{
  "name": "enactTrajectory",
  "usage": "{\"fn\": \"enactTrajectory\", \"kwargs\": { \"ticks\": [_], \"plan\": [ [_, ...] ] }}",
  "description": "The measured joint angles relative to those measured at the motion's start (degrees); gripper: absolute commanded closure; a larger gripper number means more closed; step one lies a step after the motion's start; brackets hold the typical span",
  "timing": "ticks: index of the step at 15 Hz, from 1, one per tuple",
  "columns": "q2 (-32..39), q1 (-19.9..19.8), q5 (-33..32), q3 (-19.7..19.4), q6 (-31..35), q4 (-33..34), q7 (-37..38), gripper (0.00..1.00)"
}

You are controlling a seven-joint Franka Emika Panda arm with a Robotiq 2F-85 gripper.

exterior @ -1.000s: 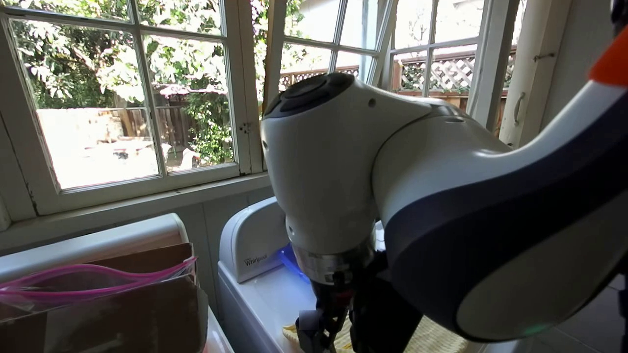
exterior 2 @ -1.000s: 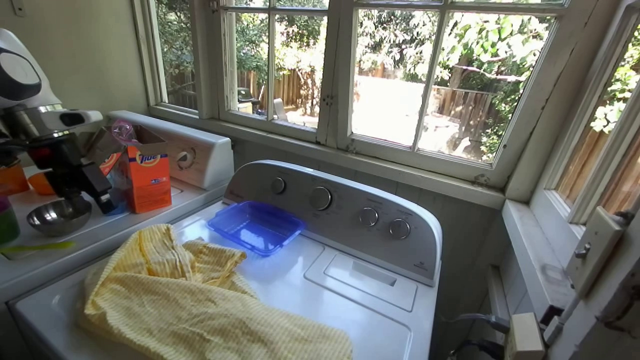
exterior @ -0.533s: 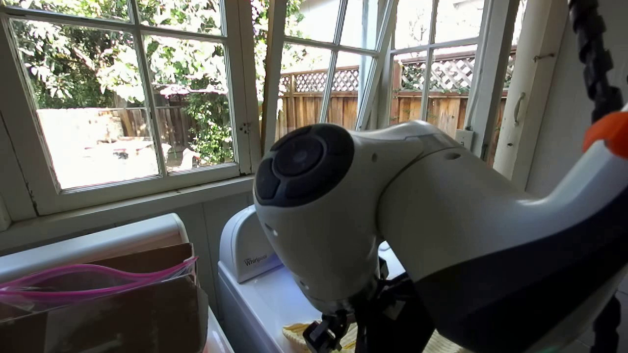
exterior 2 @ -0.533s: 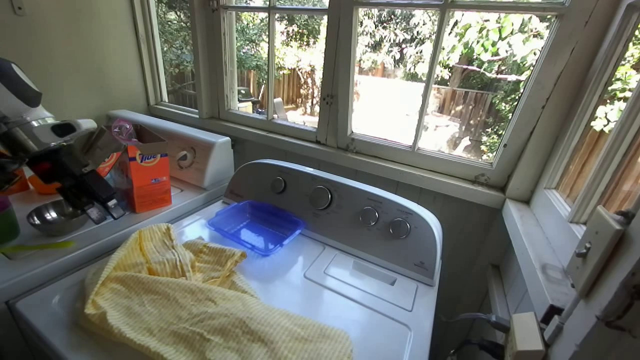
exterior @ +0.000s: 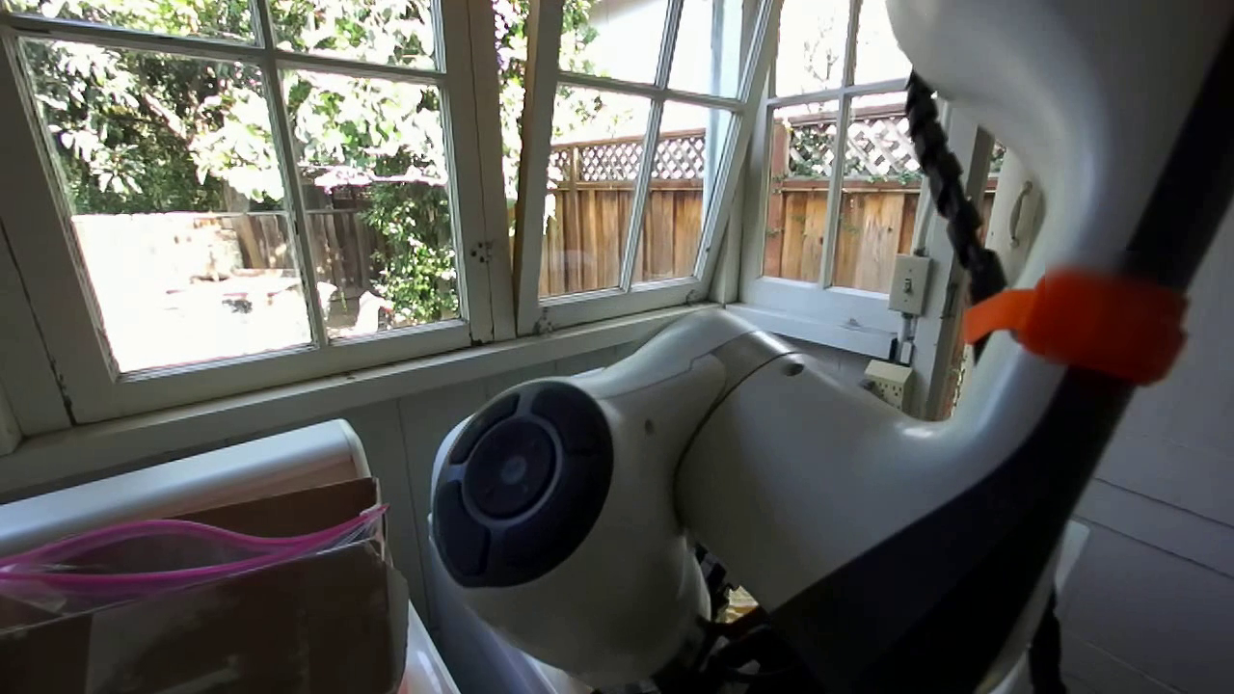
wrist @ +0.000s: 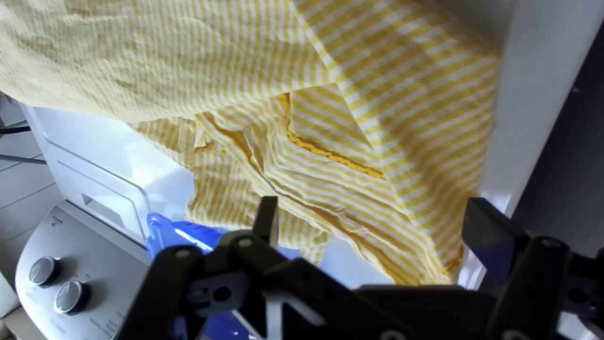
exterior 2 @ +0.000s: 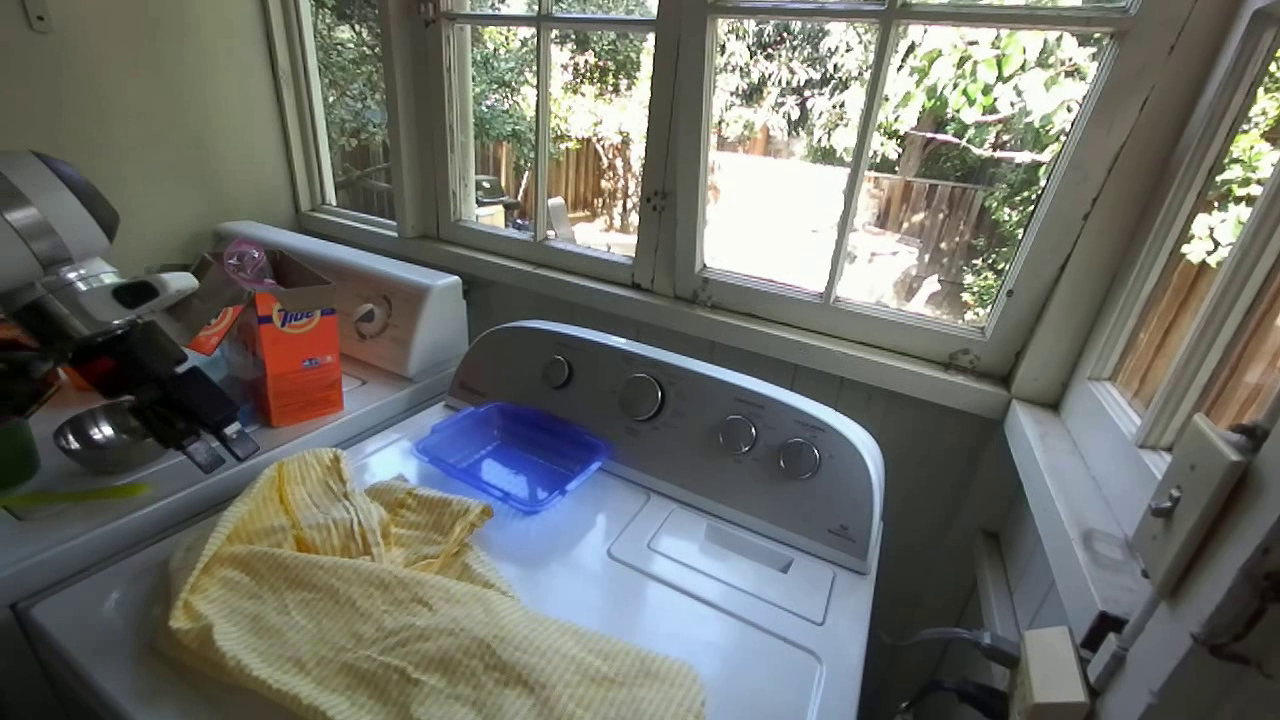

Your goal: Fold the yellow towel from left to right then move it to the left.

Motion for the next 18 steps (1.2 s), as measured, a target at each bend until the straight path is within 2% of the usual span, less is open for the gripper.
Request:
{"fn": "enactTrajectory", "kwargs": {
  "ticks": [2, 4, 6, 9, 13, 14, 15, 18],
  "plan": [
    [4.9, 7.6, -3.1, -8.5, 0.1, 2.5, 1.8, 0.0],
    [9.3, 13.3, -4.4, -14.5, 0.1, 5.2, 2.5, 0.0],
    [12.1, 15.2, -4.9, -16.5, 0.1, 6.9, 2.7, 0.0],
    [12.7, 16.2, -4.9, -17.7, 0.1, 7.6, 2.7, 0.0],
    [12.0, 22.0, -5.0, -25.2, 0.1, 8.2, 4.0, 0.0],
    [12.0, 23.1, -5.0, -26.7, 0.1, 8.2, 4.1, 0.25],
    [12.1, 24.2, -5.0, -28.1, 0.1, 8.3, 4.2, 0.25],
    [12.4, 26.6, -5.0, -31.1, 0.1, 8.6, 4.9, 0.49]
  ]
}}
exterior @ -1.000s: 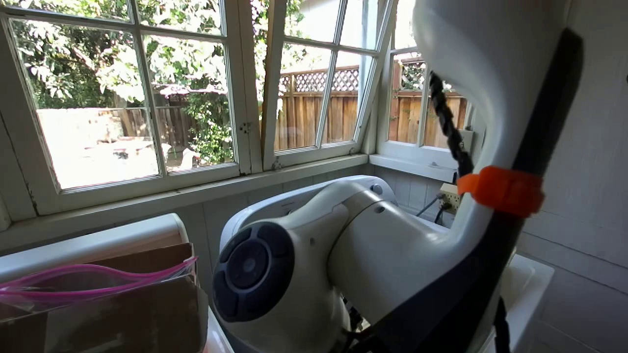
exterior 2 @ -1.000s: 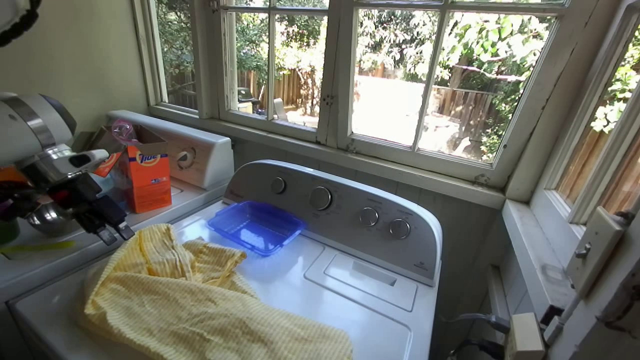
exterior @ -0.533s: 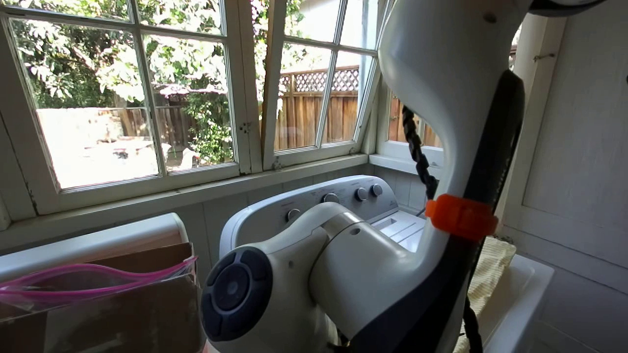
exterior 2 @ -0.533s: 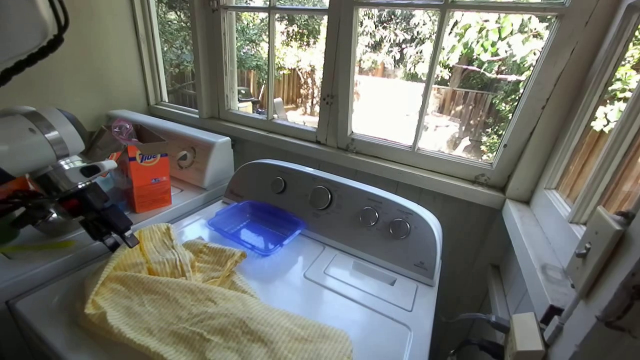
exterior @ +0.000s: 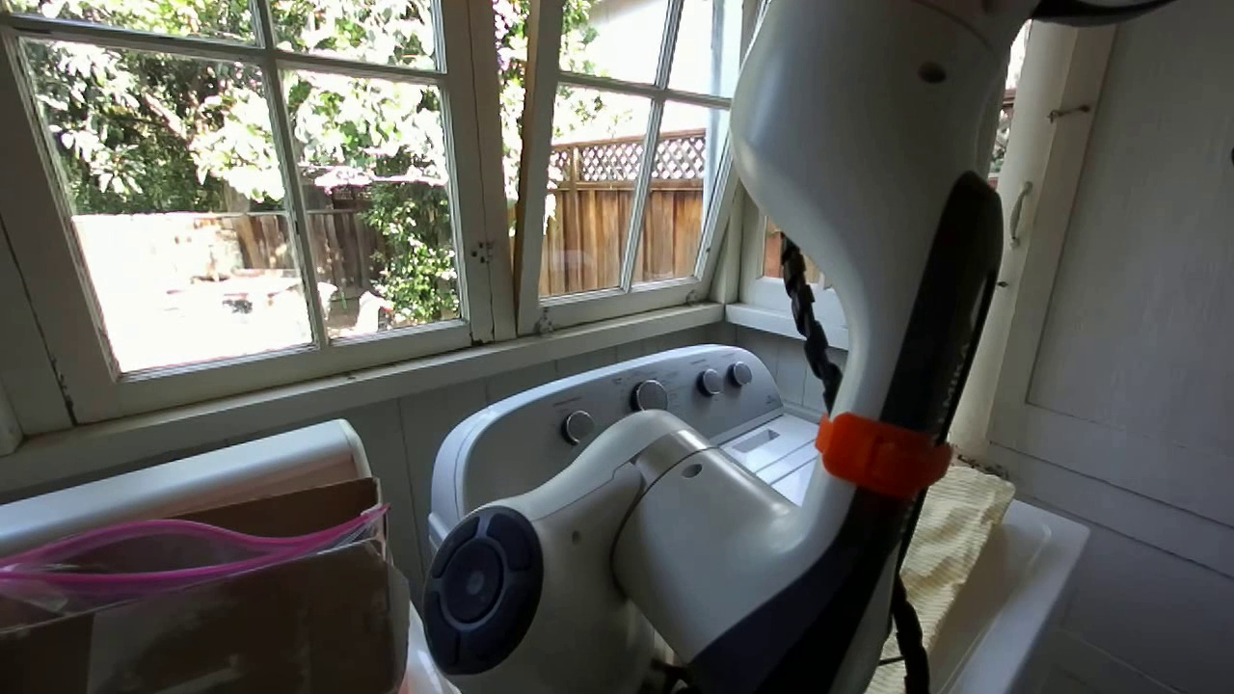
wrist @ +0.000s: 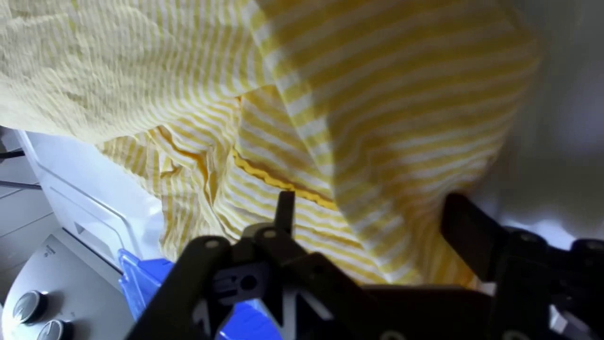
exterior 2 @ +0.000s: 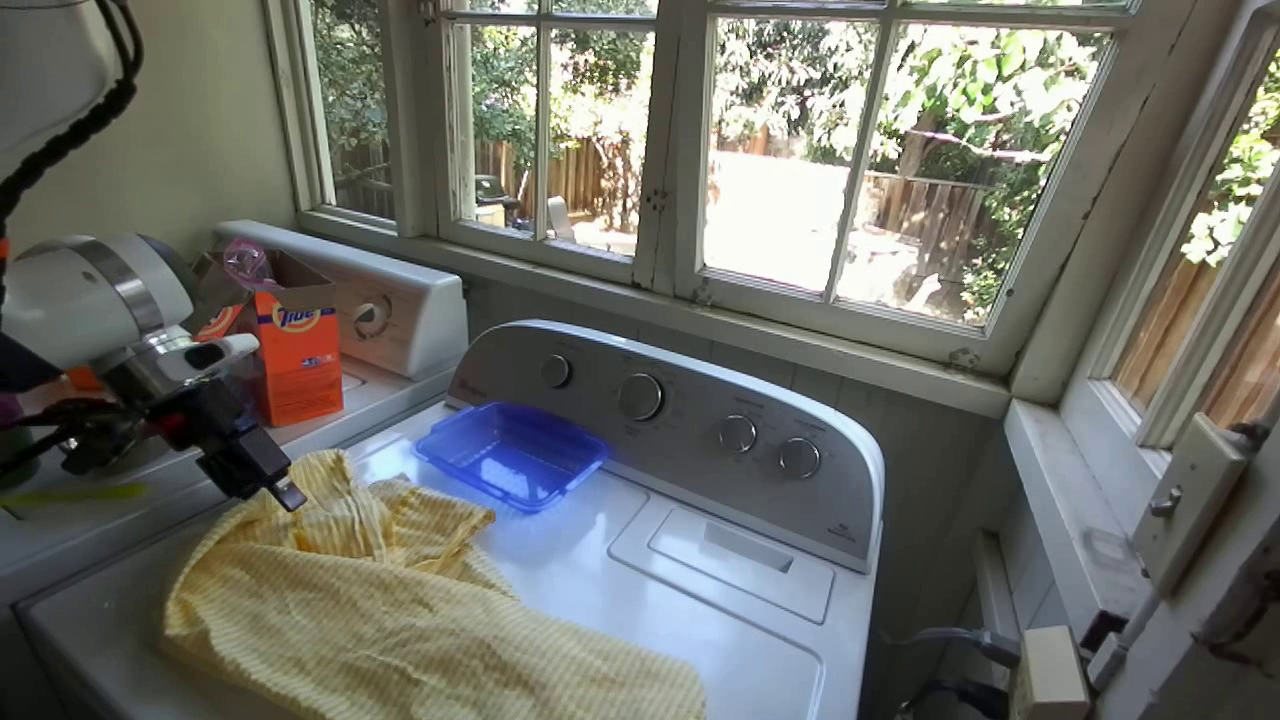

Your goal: Fold the yellow towel from left to right then move it to the left.

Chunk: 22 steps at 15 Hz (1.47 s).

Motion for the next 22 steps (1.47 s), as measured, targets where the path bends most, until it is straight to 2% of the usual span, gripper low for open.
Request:
{"fn": "enactTrajectory", "kwargs": {
  "ticks": [6, 7, 11, 16, 19, 22],
  "plan": [
    [0.7, 0.9, 0.1, -2.4, 2.1, 0.2, 0.3, 0.95],
    [0.7, 0.7, 0.1, -2.8, 3.5, 0.1, 0.2, 1.0],
    [-0.4, -1.3, 0.3, -3.8, 12.5, -0.9, -2.8, 0.98],
    [-4.0, -6.3, 2.9, -4.8, 31.7, -2.8, -13.6, 0.98],
    [-6.9, -12.3, 7.8, -3.1, 43.0, -4.7, -24.6, 0.98],
    [-8.5, -21.7, 16.1, 2.8, 52.4, -7.1, -37.3, 0.98]
  ]
}}
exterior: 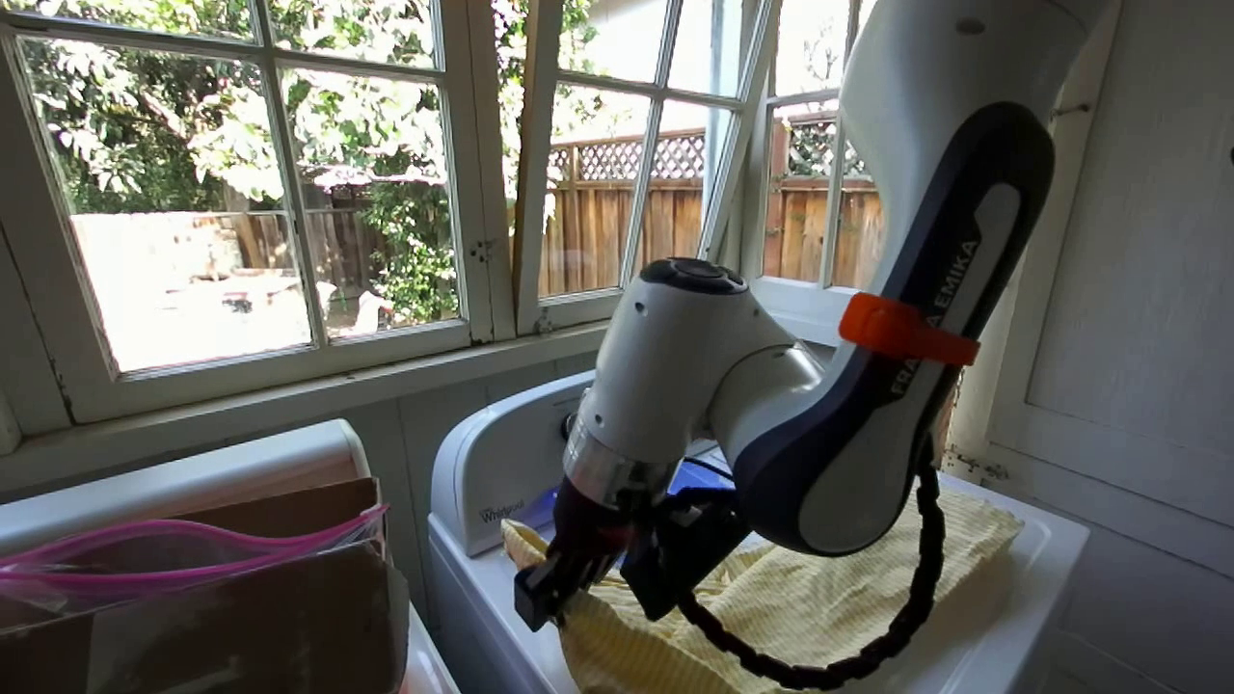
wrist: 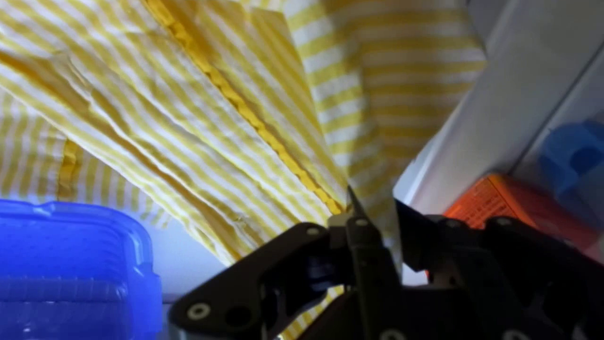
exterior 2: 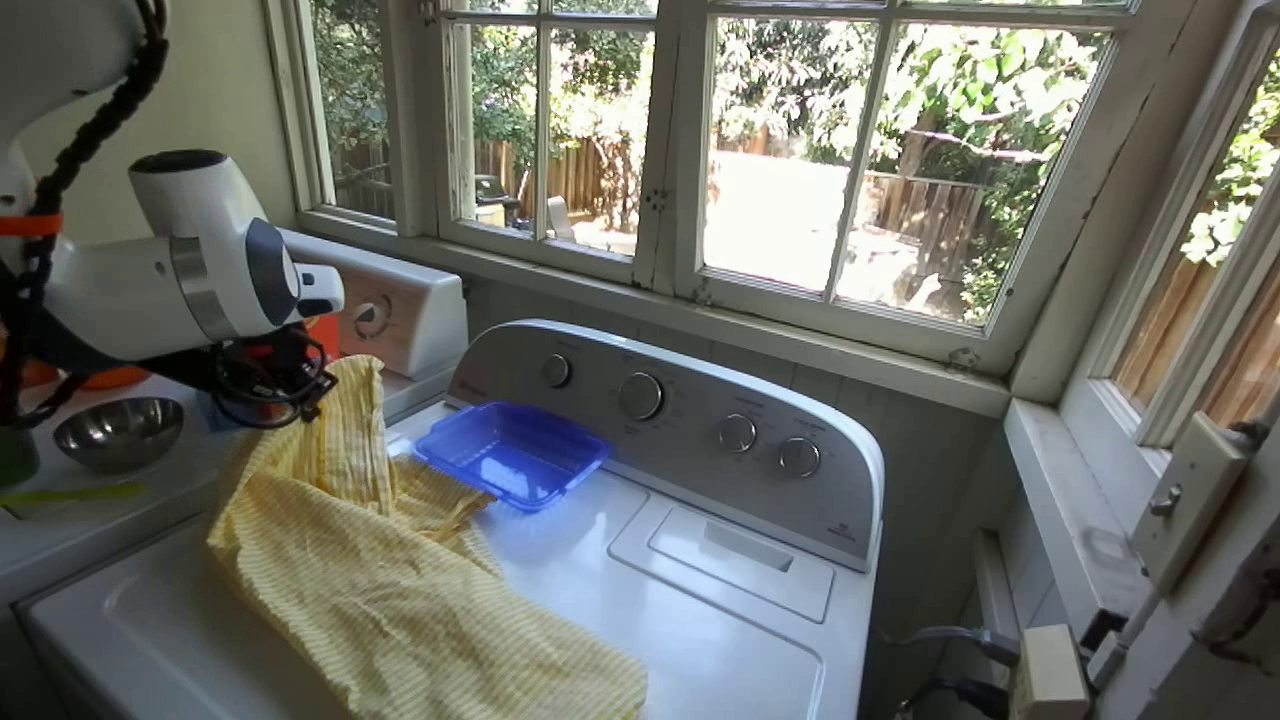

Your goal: Fold the yellow towel from left to right then move it to the left.

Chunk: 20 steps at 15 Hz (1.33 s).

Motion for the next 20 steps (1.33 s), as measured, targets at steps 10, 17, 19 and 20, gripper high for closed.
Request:
{"fn": "enactTrajectory", "kwargs": {
  "ticks": [10, 17, 19, 20],
  "plan": [
    [-0.6, -40.5, 10.4, 26.9, -4.6, -1.7, -15.7, 0.92],
    [-0.2, -40.7, 10.5, 27.2, -4.8, -1.5, -16.3, 0.98],
    [-0.3, -41.0, 10.3, 26.8, -4.9, -1.4, -17.1, 0.98],
    [-0.9, -41.3, 9.9, 25.9, -5.3, -1.2, -17.7, 0.98]
  ]
}}
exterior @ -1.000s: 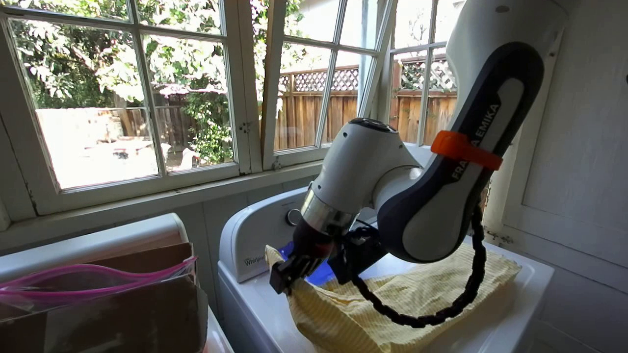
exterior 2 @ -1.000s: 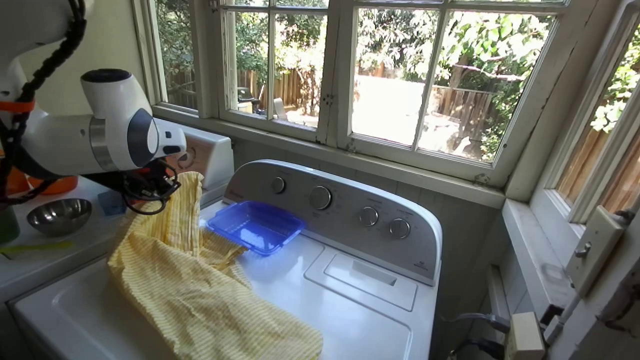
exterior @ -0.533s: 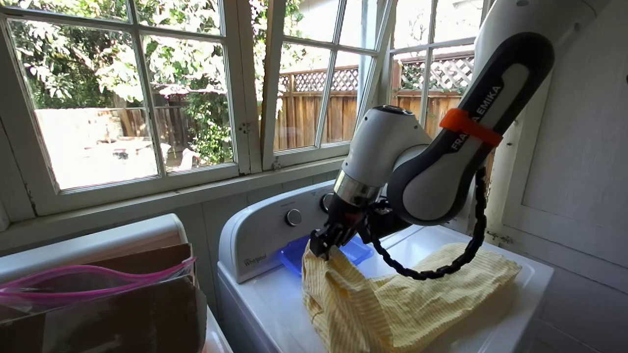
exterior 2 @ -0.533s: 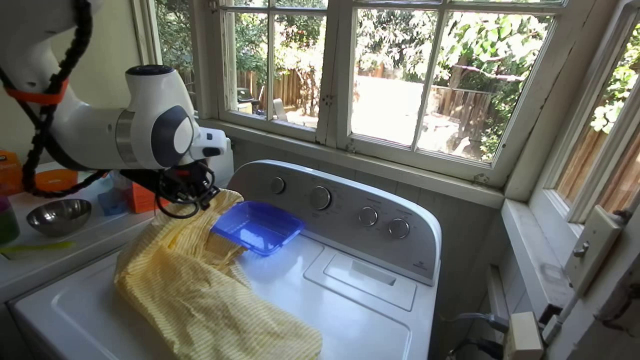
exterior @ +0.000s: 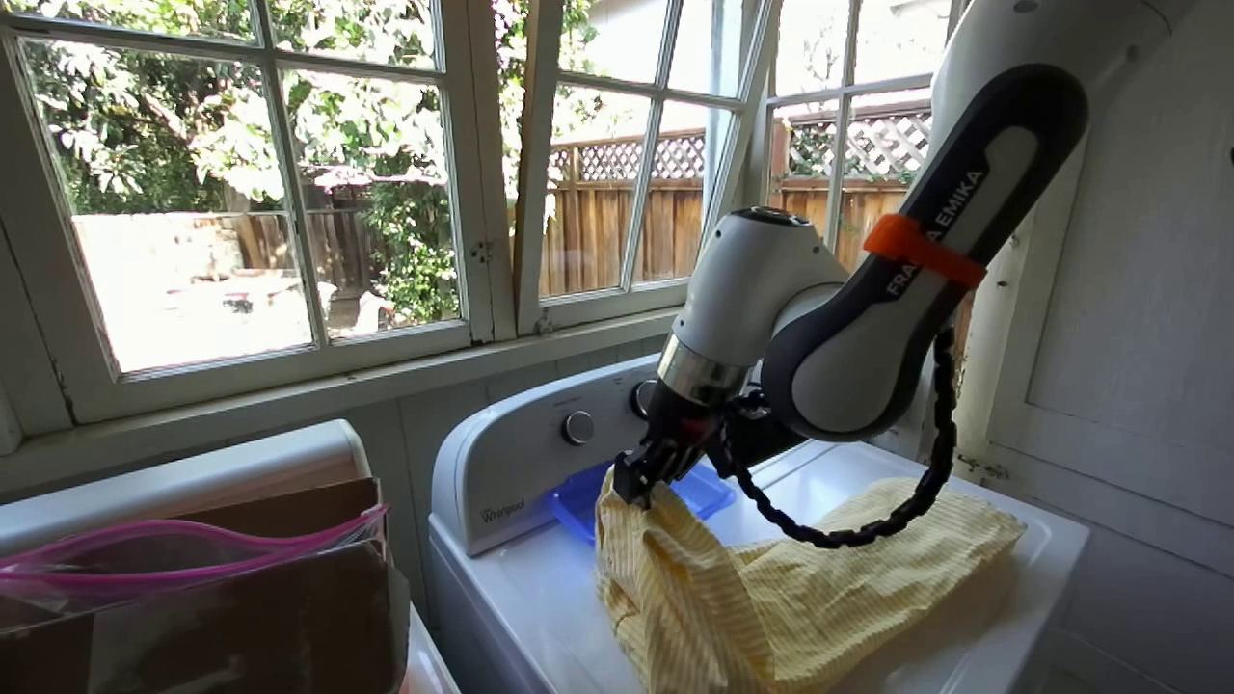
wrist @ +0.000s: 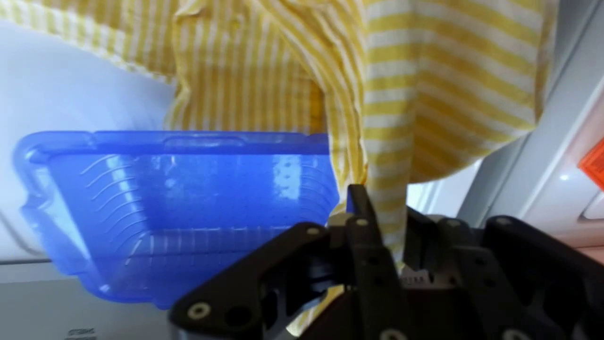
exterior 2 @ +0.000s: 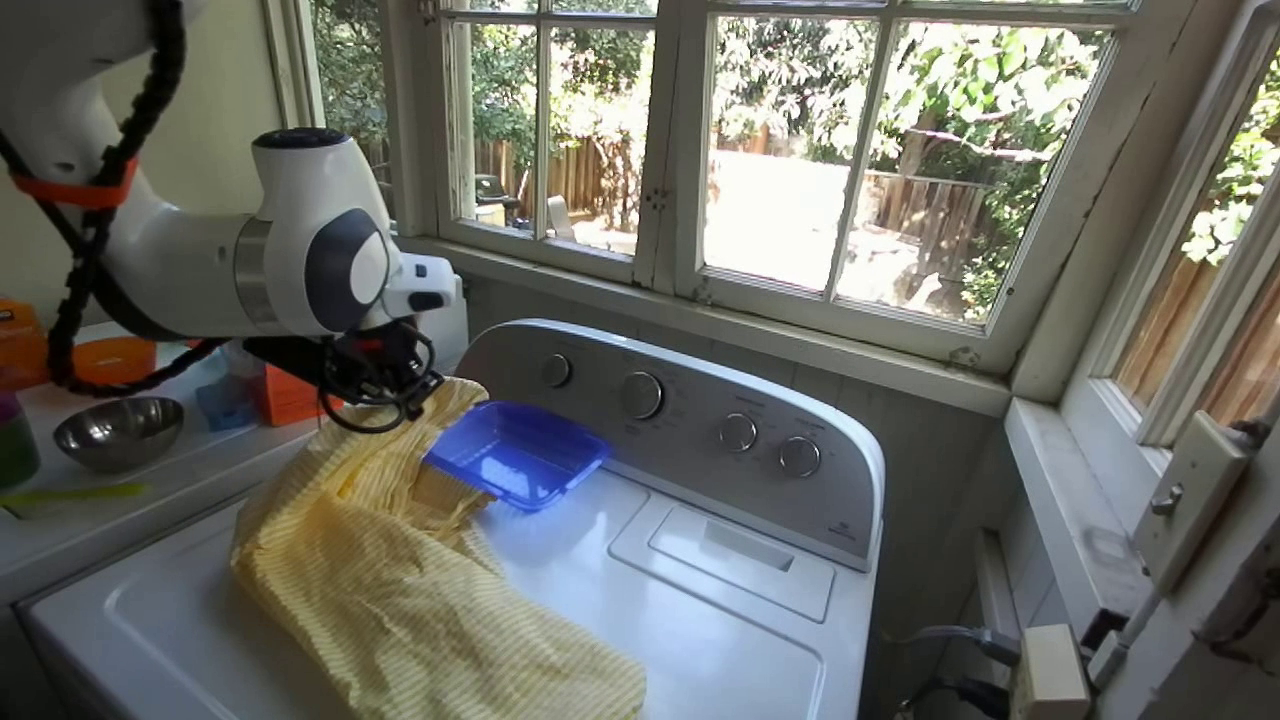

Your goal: Fold the yellow towel from left to right then move it to the left.

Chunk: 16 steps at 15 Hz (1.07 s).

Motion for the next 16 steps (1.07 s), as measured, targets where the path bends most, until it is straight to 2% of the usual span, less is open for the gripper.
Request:
{"fn": "enactTrajectory", "kwargs": {
  "ticks": [3, 5, 7, 11, 13, 14, 16],
  "plan": [
    [-2.6, -3.1, -0.7, -4.2, -0.4, 1.3, -3.2, 0.98],
    [-4.8, -0.8, 5.1, -12.1, -0.4, 2.2, -10.9, 0.98],
    [-6.2, -1.6, 4.5, -16.4, -0.8, 3.2, -13.2, 0.98],
    [-8.5, -2.8, -1.1, -22.7, -3.9, 3.8, -12.4, 0.98],
    [-10.1, -2.7, -6.0, -25.5, -8.3, 4.1, -9.2, 0.98],
    [-10.7, -2.8, -8.8, -26.6, -10.8, 4.3, -7.1, 0.92],
    [-11.6, -2.7, -13.3, -27.6, -15.3, 4.7, -3.3, 0.92]
  ]
}}
